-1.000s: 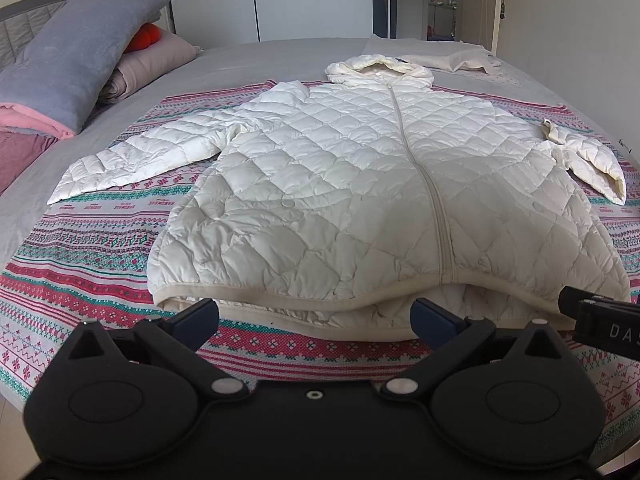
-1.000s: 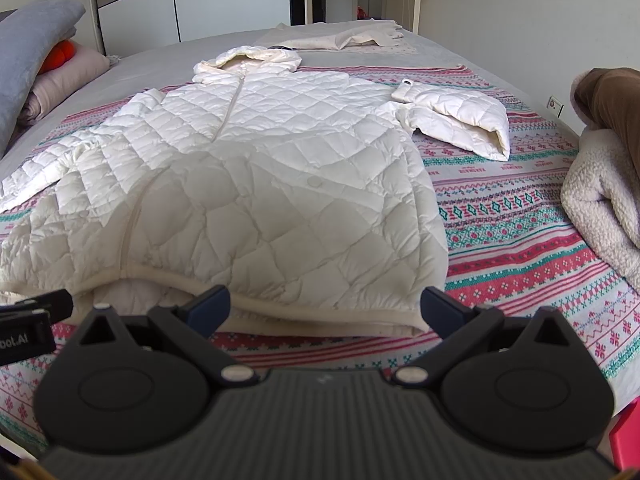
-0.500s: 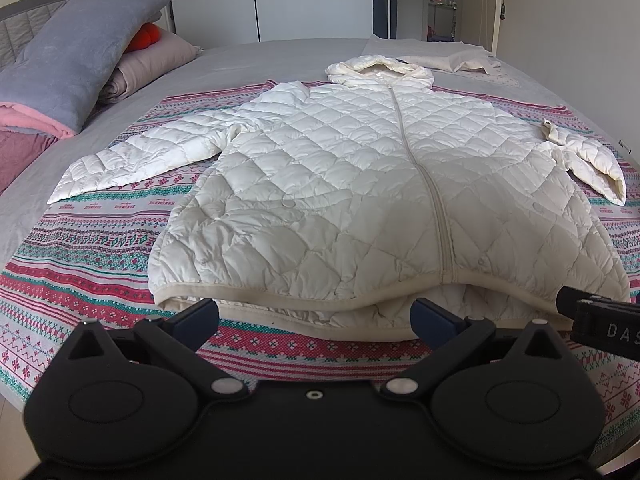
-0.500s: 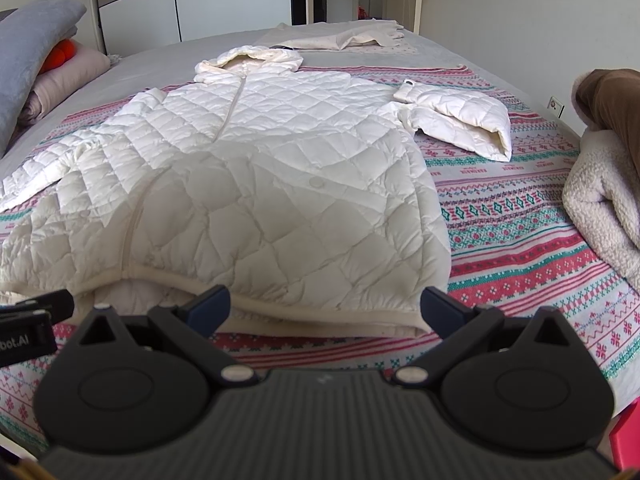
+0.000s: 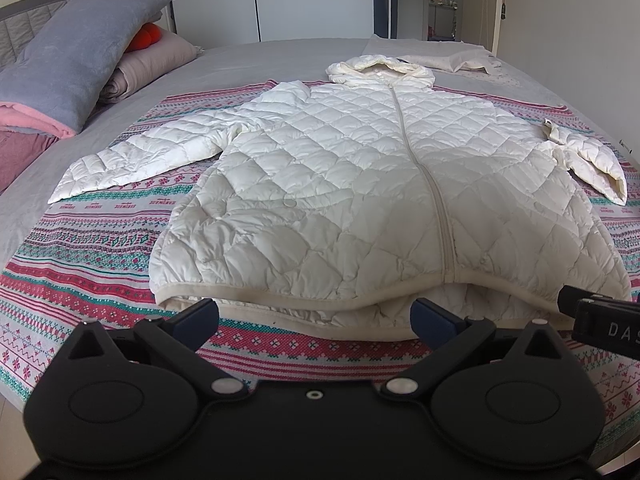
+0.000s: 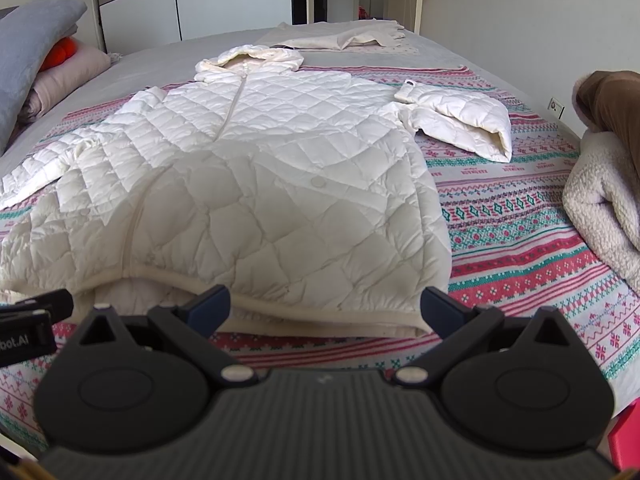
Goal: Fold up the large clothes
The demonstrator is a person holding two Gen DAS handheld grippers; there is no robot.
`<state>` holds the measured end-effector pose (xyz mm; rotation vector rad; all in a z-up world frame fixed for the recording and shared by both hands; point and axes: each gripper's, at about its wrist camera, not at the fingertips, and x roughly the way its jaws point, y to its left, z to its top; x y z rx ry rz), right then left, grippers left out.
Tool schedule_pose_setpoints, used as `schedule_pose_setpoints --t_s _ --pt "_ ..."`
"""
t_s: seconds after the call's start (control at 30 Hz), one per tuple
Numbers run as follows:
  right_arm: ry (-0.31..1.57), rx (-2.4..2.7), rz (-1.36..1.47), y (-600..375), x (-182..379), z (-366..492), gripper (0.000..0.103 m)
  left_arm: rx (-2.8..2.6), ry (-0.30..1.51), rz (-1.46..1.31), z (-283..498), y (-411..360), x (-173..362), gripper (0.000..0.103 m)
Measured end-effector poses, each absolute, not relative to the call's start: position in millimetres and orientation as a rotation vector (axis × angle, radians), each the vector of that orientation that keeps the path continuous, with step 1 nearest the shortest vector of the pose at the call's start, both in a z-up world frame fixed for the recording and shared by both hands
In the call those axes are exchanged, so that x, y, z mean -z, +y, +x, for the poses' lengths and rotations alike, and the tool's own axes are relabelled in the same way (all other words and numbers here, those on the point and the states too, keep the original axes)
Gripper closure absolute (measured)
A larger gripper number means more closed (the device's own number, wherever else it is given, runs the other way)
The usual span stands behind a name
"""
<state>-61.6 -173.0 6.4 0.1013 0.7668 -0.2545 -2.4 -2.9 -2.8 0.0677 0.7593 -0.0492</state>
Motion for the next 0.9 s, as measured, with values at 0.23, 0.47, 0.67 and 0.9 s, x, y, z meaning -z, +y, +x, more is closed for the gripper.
schedule_pose_setpoints --t_s 0.23,0.47,0.67,0.9 --pt "0.77 0.256 0.099 -172.6 -5.9 -60.9 0.0 0.042 0.761 0.065 -1.2 -0.7 2.6 0.0" --pt "0.773 0.257 0.083 -174.7 -6.0 -61.3 0.0 0.018 0.735 0.051 0.7 7.7 2.8 0.0" --pt "0.738 0.218 -0.007 -184.6 -8.8 -59.7 0.0 0.03 0.639 -0.003 9.4 39.6 -7.3 0.0" --pt "0.791 0.157 0.166 -242.9 -9.7 -46.4 0.0 0.068 0.719 -0.066 47.8 92.4 -15.7 0.0"
